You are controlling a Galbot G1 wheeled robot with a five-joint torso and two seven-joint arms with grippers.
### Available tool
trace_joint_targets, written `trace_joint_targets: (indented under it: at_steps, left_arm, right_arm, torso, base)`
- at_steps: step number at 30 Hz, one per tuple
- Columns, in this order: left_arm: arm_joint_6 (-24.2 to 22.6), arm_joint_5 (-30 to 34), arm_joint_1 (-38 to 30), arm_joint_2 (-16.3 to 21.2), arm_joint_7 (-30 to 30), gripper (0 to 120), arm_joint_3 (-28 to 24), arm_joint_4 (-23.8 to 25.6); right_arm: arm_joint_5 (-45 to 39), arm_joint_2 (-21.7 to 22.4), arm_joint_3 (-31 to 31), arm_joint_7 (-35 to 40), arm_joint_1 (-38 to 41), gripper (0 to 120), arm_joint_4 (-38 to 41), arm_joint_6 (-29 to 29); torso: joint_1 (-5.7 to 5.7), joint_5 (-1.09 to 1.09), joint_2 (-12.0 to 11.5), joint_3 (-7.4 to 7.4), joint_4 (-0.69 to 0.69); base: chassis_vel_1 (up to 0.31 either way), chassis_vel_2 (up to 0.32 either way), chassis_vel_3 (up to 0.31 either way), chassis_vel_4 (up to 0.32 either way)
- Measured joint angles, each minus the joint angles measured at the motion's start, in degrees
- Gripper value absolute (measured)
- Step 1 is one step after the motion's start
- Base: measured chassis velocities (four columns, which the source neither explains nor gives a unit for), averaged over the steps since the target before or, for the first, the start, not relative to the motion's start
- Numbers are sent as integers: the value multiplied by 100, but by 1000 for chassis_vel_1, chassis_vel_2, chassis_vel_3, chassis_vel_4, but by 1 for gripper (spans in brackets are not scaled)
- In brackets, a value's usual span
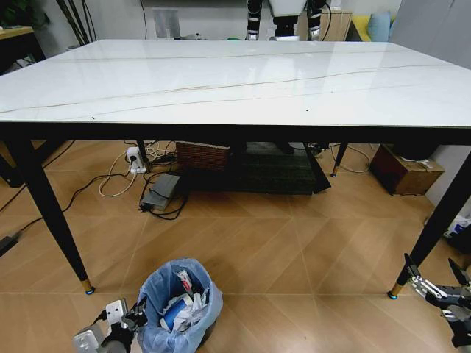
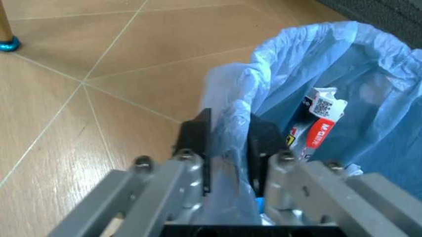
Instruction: Pick up the trash bin and place the trash from the table into it.
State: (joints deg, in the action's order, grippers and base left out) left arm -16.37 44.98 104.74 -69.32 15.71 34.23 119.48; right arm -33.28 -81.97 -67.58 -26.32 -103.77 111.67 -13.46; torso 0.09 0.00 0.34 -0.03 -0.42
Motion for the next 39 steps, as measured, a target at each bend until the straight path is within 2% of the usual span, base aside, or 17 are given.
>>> trace_joint_targets:
  at_steps: [3, 4, 6, 7, 10, 11, 12, 15, 16, 18, 20, 22, 31, 39]
  left_arm:
    - [3, -12, 1, 0, 0, 23, 3, -7]
    - [4, -21, 3, 0, 0, 26, 5, -13]
    - [9, -53, 10, 0, 0, 41, 7, -25]
    - [9, -53, 10, 0, 0, 41, 7, -25]
    - [74, -141, 38, -6, 6, 55, 7, -3]
    - [74, -141, 38, -6, 6, 55, 7, -3]
    - [132, -235, 52, -5, 5, 60, 8, 20]
    - [171, -333, 130, -4, -9, 74, 43, 191]
    - [171, -333, 130, -4, -9, 74, 43, 191]
    - [193, -470, 215, -5, -45, 84, 65, 365]
    - [222, -527, 250, -11, -51, 87, 64, 444]
    - [287, -694, 325, -35, -51, 97, 54, 655]
    - [474, -1152, 520, -80, -49, 100, 103, 1231]
    - [562, -1371, 588, -59, -113, 100, 84, 1373]
  right_arm:
    - [0, -1, -1, -1, -2, 100, 0, -2]
    - [-1, -1, -2, -1, -4, 100, 0, -3]
    - [-1, -1, -10, -3, -5, 100, -5, -12]
    - [-1, -1, -10, -3, -5, 100, -5, -12]
    - [-2, 1, -72, 31, -12, 100, -25, -27]
    - [-2, 1, -72, 31, -12, 100, -25, -27]
    - [-7, 2, -83, 96, -16, 100, -10, -36]
    - [22, 19, -104, 356, 1, 100, 4, -251]
    - [22, 19, -104, 356, 1, 100, 4, -251]
    - [30, 42, -133, 486, 25, 100, -8, -343]
    - [19, 52, -134, 512, 26, 100, -8, -361]
    - [-8, 57, -102, 579, 64, 100, -18, -423]
    - [-25, 50, 176, 616, 216, 100, -233, -685]
    - [-116, 6, 125, 591, 293, 100, -416, -702]
  torso:
    - [0, 0, 0, 0, 0]
    - [0, 0, 0, 0, 0]
    - [0, 0, 0, 1, 0]
    - [0, 0, 0, 1, 0]
    - [0, -1, 1, 1, 0]
    - [0, -1, 1, 1, 0]
    - [1, 0, 1, 1, 0]
    - [1, -2, 1, 2, 0]
    - [1, -2, 1, 2, 0]
    - [1, 1, 1, 2, 0]
    - [1, -1, 1, 2, 0]
    - [1, 0, 2, 2, 0]
    - [1, 1, 2, 2, 0]
    - [1, 0, 2, 2, 0]
  base:
    - [0, 0, 0, 0]
    - [0, 0, 0, 0]
    - [0, 0, 0, 0]
    - [0, 0, 0, 0]
    - [0, 0, 0, 0]
    - [0, 0, 0, 0]
    - [0, 0, 0, 0]
    - [0, 0, 0, 0]
    - [0, 0, 0, 0]
    - [0, 0, 0, 0]
    - [0, 0, 0, 0]
    - [0, 0, 0, 0]
    - [0, 0, 0, 0]
    - [0, 0, 0, 0]
